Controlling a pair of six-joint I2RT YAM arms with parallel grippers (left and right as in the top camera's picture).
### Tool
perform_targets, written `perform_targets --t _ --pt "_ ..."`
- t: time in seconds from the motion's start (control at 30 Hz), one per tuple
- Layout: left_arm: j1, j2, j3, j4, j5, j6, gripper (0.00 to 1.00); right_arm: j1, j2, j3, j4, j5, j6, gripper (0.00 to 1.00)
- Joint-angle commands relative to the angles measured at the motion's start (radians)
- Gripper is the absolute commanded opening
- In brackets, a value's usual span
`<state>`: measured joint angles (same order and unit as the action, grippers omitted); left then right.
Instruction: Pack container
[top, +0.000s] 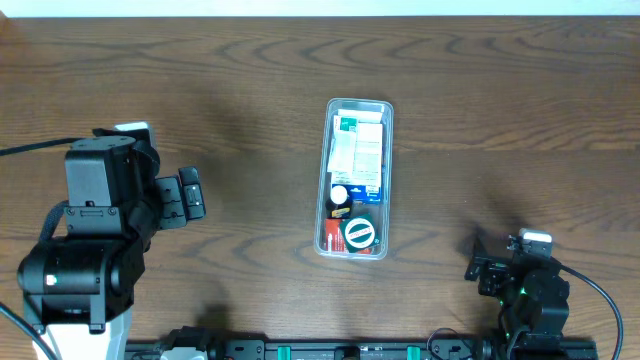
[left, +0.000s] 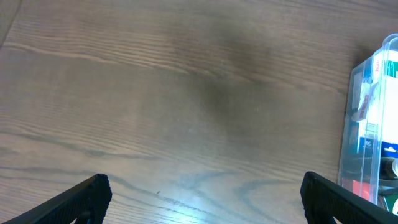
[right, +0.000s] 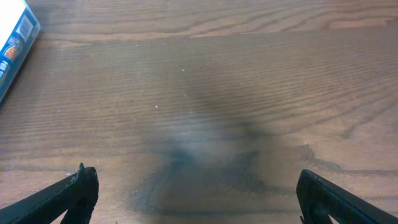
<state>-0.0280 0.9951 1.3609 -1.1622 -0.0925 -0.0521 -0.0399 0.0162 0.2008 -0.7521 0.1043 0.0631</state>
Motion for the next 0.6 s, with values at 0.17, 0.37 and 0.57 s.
perform_targets --t 0.17,0.37,0.57 --pt "0.005 -0.179 -0.248 0.32 -0.005 0.032 0.98 0.009 -0.011 -0.006 -0.004 -0.004 -0.013 0.99" --pt "0.006 -0.371 -0.552 0.538 0.033 0.005 0.98 0.009 -0.011 -0.006 -0.004 -0.004 -0.013 0.99" --pt "0.032 -0.556 -0.769 0.586 0.034 -0.043 0.98 0.01 -0.011 -0.006 -0.004 -0.004 -0.013 0.99"
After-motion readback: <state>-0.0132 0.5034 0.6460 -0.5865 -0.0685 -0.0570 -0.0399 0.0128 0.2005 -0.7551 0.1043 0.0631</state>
